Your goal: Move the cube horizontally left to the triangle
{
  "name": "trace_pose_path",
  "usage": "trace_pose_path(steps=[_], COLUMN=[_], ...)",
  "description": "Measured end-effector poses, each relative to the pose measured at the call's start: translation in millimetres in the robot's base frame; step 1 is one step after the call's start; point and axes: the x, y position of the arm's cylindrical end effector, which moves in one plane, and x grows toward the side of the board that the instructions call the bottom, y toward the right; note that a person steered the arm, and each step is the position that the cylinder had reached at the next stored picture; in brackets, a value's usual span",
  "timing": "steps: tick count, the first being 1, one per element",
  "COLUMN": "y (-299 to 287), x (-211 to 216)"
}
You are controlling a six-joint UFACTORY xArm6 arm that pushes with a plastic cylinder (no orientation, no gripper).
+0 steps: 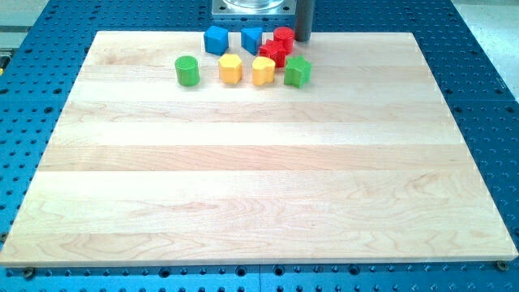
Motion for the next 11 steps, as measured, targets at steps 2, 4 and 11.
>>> trace_pose_path(steps=[2,4,11], y=[-23,-55,-123], x=[13,1,16])
